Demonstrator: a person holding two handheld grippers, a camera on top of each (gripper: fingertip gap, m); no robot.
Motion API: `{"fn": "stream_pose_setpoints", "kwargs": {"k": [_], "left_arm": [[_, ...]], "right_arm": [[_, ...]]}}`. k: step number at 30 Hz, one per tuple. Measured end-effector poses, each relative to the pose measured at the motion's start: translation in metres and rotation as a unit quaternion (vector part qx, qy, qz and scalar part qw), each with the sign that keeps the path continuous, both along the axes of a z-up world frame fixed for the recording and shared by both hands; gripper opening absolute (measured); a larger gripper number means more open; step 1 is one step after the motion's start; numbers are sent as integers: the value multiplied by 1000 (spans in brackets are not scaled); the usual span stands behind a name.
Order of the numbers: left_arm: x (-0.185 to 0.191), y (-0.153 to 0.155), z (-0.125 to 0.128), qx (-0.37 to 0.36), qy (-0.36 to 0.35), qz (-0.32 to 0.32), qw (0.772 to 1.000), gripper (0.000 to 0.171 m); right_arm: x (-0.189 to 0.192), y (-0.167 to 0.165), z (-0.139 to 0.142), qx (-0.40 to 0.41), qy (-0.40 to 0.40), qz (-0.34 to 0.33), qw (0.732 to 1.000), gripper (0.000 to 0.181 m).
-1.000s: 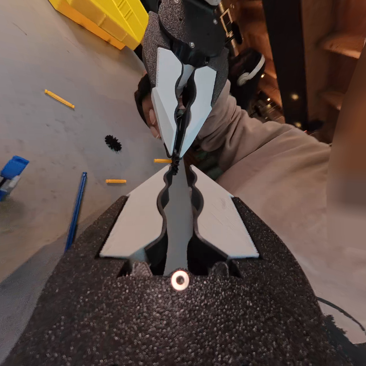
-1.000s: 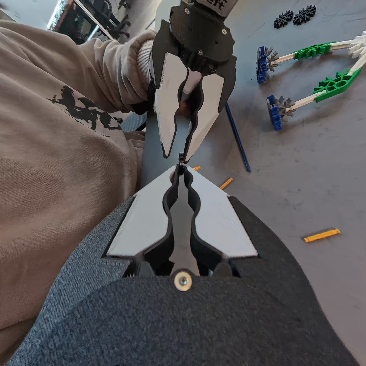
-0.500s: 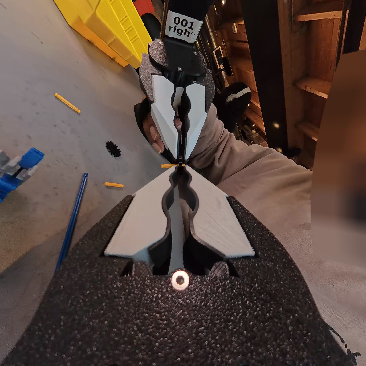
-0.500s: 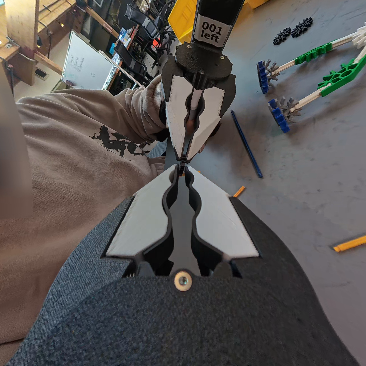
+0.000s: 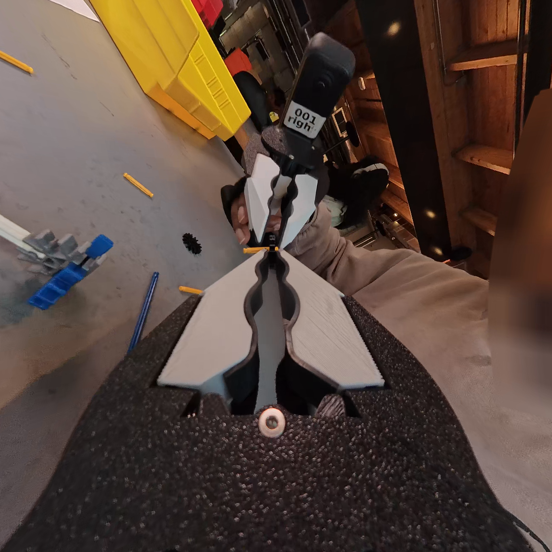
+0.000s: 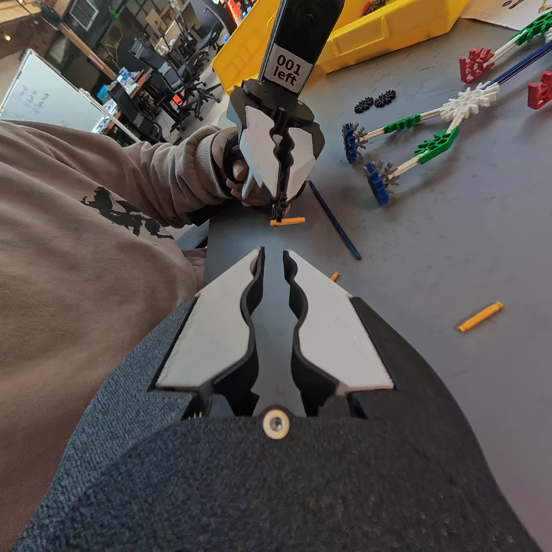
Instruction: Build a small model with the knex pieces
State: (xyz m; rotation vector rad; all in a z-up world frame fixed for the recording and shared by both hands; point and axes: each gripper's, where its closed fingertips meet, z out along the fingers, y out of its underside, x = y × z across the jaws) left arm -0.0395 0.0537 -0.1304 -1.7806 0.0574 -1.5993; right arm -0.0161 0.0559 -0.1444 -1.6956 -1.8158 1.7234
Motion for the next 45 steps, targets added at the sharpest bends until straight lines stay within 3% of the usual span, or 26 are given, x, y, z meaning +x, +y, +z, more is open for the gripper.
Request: {"fn": "stream_pose_setpoints", "kwargs": {"k": [9, 12, 20, 31, 36, 41, 45], "left_arm": [[2, 5, 24, 62, -18, 50, 997, 1], [1, 5, 29, 80, -16, 64, 995, 1], [1, 3, 33, 112, 15, 72, 991, 2], [8, -3, 22, 168, 145, 63, 973, 2], [10, 0, 6, 174, 215, 67, 959, 2], [19, 2, -9, 196, 287, 53, 936, 2], [20, 3, -15, 212, 331, 53, 918, 2]], "right_arm": [[-17, -5, 20, -61, 88, -156, 982, 8], [-21, -10, 29, -96, 119, -178, 972, 8], [-22, -5, 34, -91, 134, -192, 968, 1], [-13, -8, 26, -4, 107, -118, 987, 4], [-1, 14, 32, 105, 105, -73, 986, 5], [-2, 20, 20, 246, 98, 51, 963, 5], [-5, 20, 10, 247, 87, 119, 958, 5]]}}
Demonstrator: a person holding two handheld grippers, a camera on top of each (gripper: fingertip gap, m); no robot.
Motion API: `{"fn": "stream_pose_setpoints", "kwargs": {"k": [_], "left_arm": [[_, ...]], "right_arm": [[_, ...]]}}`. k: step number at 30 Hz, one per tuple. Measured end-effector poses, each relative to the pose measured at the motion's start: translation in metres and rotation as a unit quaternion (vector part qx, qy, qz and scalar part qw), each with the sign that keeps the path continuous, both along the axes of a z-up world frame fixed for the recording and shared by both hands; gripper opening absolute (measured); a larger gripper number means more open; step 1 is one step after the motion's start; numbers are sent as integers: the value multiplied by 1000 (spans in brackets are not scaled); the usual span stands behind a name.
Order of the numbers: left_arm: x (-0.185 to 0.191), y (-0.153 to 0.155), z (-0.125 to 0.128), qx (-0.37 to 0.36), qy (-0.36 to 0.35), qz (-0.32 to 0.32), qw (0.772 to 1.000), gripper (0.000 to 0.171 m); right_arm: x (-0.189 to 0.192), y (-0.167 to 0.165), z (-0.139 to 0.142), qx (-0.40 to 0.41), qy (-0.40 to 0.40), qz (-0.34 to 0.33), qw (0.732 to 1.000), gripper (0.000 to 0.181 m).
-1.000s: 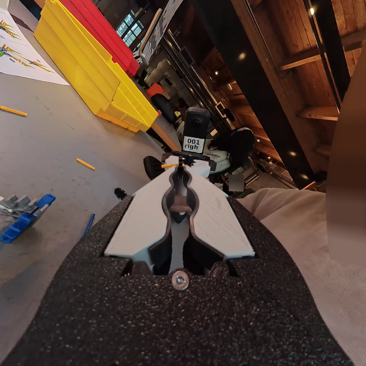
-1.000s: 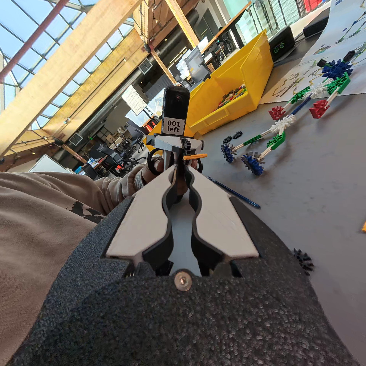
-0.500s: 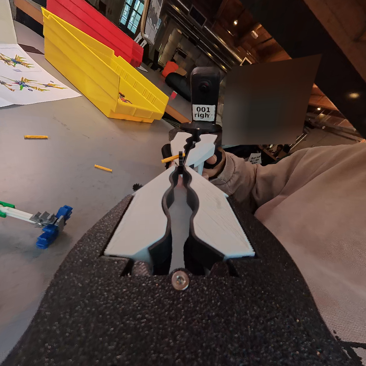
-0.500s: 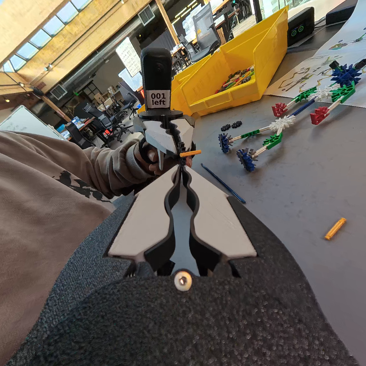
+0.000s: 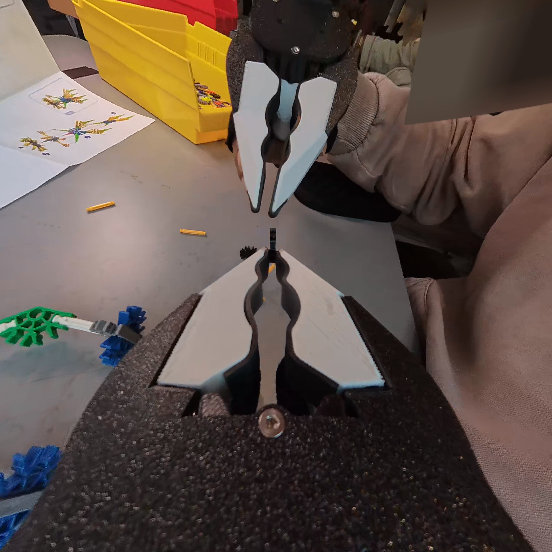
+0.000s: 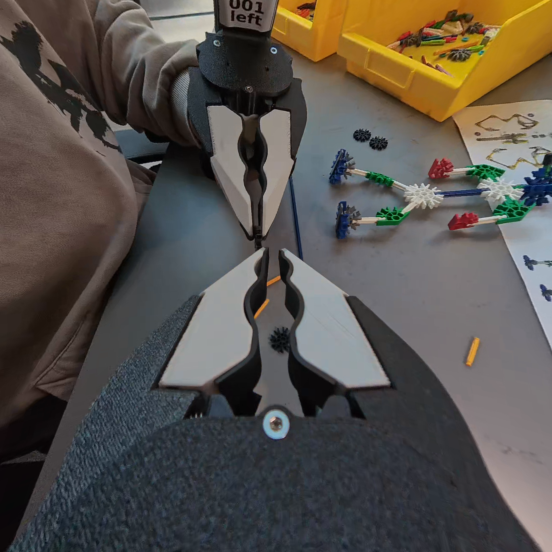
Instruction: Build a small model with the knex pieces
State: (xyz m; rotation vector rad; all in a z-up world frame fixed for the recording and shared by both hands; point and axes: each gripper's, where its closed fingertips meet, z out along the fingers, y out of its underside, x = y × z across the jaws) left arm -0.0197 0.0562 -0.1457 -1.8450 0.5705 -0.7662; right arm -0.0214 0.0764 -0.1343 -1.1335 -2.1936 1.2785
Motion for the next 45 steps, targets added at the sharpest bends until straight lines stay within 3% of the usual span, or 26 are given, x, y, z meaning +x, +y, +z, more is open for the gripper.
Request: {"fn": "stream_pose_setpoints", "kwargs": {"k": [5, 11, 17, 27, 45], "left_arm": [[-6, 2, -4, -9, 3, 8, 1000, 2], [-4, 3, -7, -17, 0, -1, 1000, 2], [-4, 3, -12, -18, 21, 4, 1000, 2], [5, -1, -58, -78, 158, -6, 984, 3], [8, -3, -66, -106, 192, 12, 976, 2]], "right_arm": [[1, 8, -13, 10, -13, 0, 1000, 4], [-3, -7, -18, -7, 9, 14, 1000, 10], [-7, -14, -21, -16, 13, 33, 999, 3], [4, -17, -66, 83, -67, 78, 991, 2], [6, -17, -73, 113, -82, 90, 986, 2]]}}
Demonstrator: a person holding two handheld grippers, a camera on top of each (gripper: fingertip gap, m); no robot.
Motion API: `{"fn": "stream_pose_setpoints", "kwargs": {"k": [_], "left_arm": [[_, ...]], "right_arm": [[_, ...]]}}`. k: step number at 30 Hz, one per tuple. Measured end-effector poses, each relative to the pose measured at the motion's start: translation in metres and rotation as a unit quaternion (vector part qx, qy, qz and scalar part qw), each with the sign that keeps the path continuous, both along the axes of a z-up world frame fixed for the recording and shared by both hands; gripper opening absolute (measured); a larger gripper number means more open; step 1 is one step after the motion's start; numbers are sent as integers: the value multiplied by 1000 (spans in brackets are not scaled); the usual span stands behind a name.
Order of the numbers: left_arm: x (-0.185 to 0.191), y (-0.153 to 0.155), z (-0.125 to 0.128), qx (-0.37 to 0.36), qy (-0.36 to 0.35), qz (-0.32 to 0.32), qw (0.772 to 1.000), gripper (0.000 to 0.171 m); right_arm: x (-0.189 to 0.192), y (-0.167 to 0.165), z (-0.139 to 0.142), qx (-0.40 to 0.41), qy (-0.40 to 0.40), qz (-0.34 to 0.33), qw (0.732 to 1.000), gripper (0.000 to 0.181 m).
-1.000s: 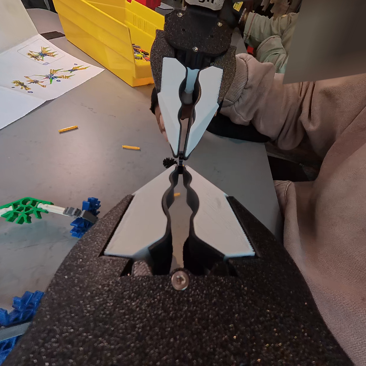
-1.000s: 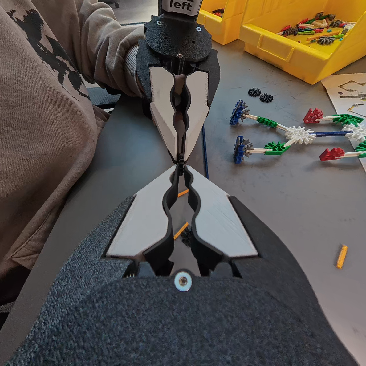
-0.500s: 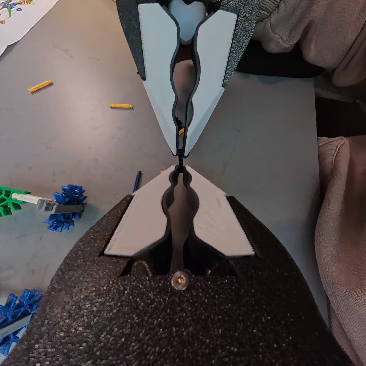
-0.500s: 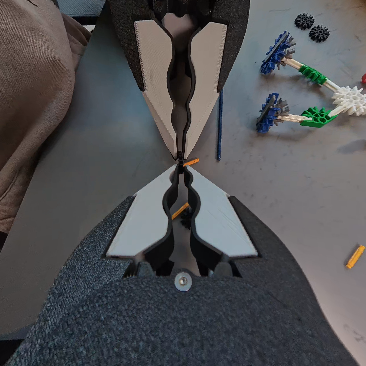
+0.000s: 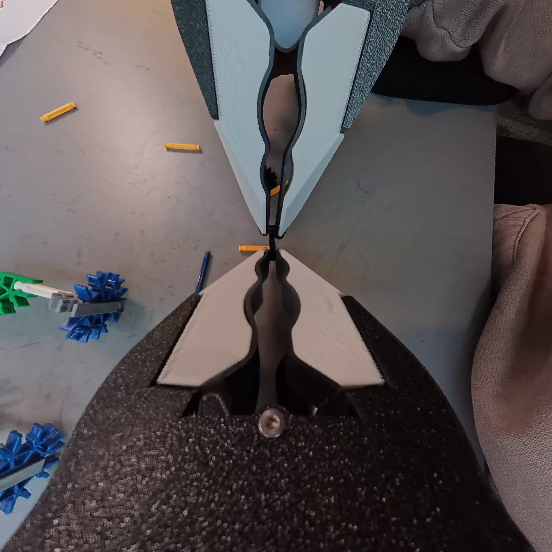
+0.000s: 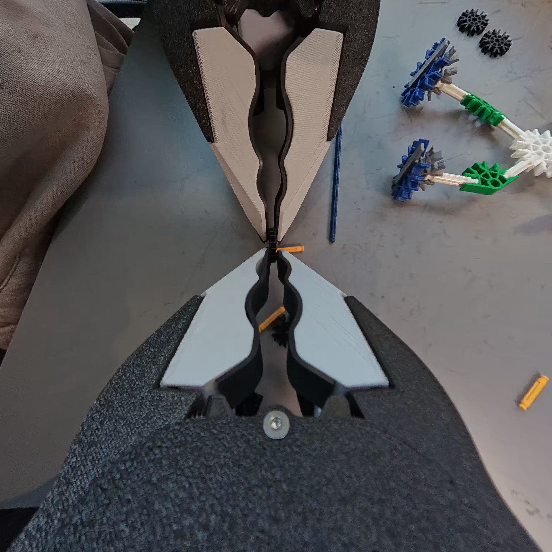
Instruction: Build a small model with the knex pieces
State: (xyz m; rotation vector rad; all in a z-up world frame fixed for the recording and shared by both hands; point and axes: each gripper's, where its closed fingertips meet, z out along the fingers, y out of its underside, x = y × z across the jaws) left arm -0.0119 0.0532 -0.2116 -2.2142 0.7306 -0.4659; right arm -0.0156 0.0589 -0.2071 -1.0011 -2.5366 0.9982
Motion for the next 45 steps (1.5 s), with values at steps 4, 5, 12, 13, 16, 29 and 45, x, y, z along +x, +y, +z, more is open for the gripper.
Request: {"fn": "stream_pose_setpoints", "kwargs": {"k": [4, 5, 12, 13, 16, 29, 45], "left_arm": [[1, 0, -3, 1, 16, 1, 1000, 2], [1, 0, -3, 3, 21, 1, 1000, 2], [6, 7, 2, 7, 44, -2, 999, 1], [6, 7, 3, 0, 55, -10, 998, 1], [6, 7, 2, -15, 70, -33, 997, 1], [-3, -4, -3, -20, 54, -42, 997, 2], [1, -6, 6, -37, -36, -40, 998, 2]], "right_arm": [[0, -1, -1, 11, -2, 1, 1000, 2], [1, -1, -2, 14, -1, 1, 1000, 2], [7, 5, -12, 22, -19, -14, 999, 1], [7, 5, -12, 35, -18, -12, 999, 1], [6, 4, -13, 49, -19, -10, 999, 1], [-1, -5, -7, 39, 10, -14, 999, 2], [1, -6, 1, 9, 21, -24, 999, 3]]}}
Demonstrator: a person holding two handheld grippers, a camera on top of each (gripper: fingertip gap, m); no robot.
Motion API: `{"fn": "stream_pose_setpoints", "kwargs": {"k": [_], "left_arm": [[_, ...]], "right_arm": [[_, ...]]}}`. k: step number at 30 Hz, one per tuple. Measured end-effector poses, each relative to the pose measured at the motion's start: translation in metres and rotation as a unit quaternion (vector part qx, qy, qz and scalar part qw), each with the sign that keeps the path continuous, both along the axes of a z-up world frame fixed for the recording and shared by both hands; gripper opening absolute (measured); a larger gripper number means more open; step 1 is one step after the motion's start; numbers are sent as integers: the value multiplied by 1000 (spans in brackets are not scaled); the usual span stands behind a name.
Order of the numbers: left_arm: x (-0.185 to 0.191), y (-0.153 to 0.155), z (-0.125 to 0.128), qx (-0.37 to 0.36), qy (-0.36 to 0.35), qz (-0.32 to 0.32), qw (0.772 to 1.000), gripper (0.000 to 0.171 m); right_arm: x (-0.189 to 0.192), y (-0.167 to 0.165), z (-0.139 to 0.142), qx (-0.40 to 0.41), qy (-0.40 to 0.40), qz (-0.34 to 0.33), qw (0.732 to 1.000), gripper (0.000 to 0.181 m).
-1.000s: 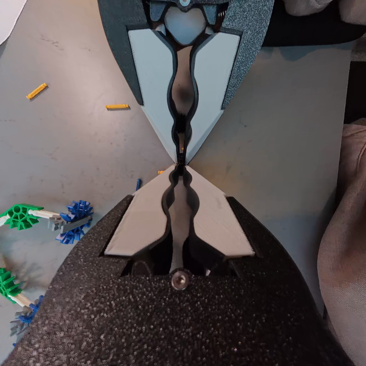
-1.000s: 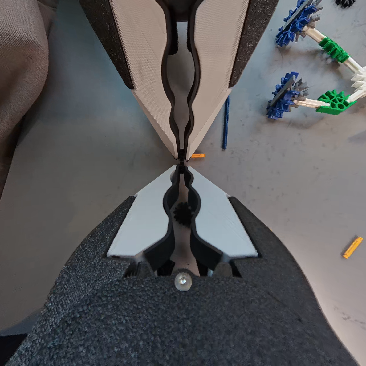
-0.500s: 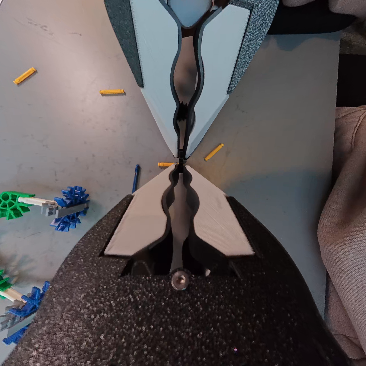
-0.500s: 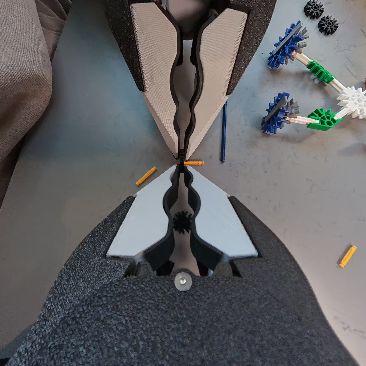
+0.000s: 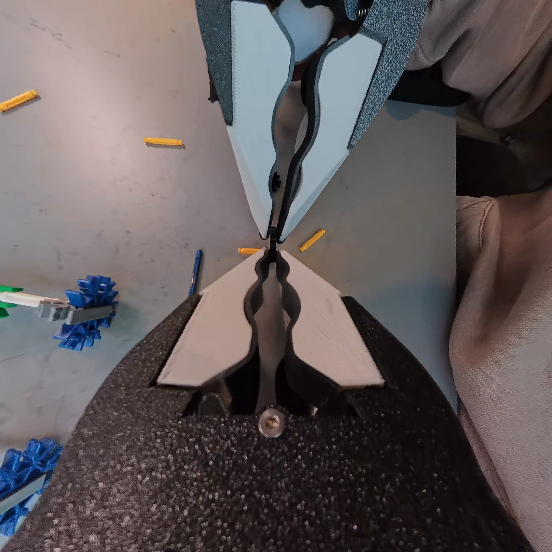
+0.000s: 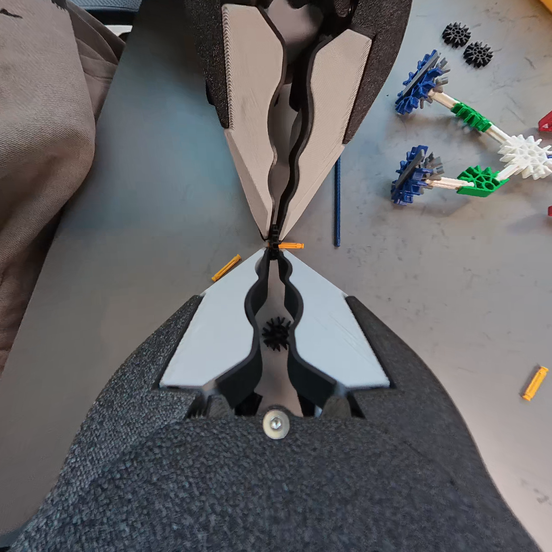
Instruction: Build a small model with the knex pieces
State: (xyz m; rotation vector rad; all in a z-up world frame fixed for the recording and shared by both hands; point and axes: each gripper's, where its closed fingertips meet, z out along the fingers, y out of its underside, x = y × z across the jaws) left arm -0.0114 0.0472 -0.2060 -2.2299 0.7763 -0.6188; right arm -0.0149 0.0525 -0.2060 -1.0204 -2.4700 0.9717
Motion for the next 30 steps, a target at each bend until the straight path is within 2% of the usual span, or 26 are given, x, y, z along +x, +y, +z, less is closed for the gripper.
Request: {"fn": "stream_pose_setpoints", "kwargs": {"k": [6, 11, 15, 18, 24, 30], "left_arm": [[1, 3, 18, -12, -99, 10, 995, 2], [-2, 8, 45, -12, -224, 21, 974, 2], [-7, 12, 61, 8, -270, 30, 962, 2], [-9, 13, 68, 27, -284, 33, 958, 2], [-8, 12, 70, 43, -274, 30, 960, 2], [-5, 10, 60, 42, -231, 18, 972, 4]], "right_arm": [[6, 12, 13, -13, 13, -21, 1000, 14], [4, 5, 34, -78, 42, -24, 996, 14], [0, 5, 55, -160, 66, -37, 984, 11], [-5, 9, 67, -201, 84, -52, 975, 10], [-9, 9, 68, -213, 91, -60, 971, 4], [-5, 8, 60, -176, 80, -46, 980, 2]]}}
